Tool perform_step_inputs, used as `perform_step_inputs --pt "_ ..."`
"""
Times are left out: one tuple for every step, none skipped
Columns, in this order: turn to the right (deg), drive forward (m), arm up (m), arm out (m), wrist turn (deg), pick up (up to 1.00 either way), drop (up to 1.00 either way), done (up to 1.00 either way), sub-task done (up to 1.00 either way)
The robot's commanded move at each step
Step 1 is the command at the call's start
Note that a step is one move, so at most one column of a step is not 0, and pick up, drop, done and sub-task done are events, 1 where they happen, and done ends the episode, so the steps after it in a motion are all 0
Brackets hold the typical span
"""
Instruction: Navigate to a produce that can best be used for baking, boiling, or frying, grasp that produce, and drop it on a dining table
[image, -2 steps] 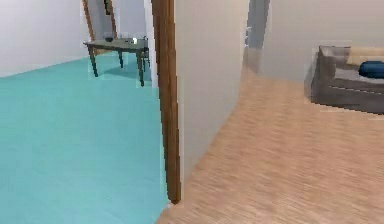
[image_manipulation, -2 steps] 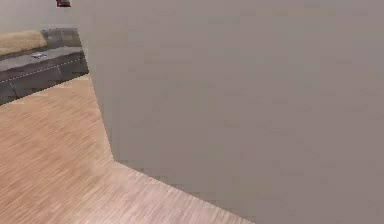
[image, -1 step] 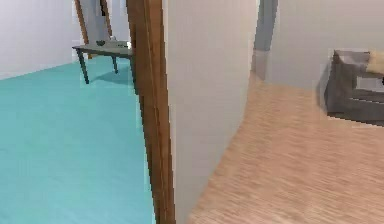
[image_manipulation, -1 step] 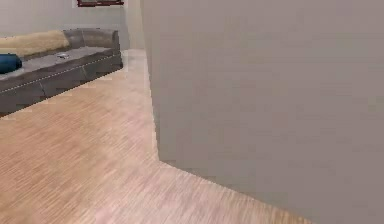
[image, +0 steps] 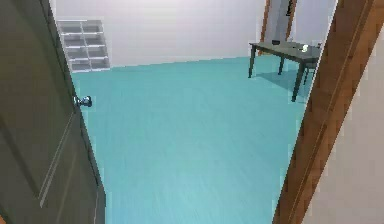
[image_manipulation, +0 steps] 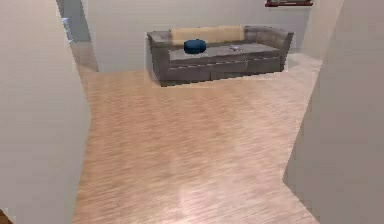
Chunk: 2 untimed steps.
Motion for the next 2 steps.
perform_step_inputs --pt "-12.0 0.0 0.0 0.0 0.0 0.0 0.0 0.0 0.0" --pt "0.0 1.0 0.0 0.0 0.0 0.0 0.0 0.0 0.0"
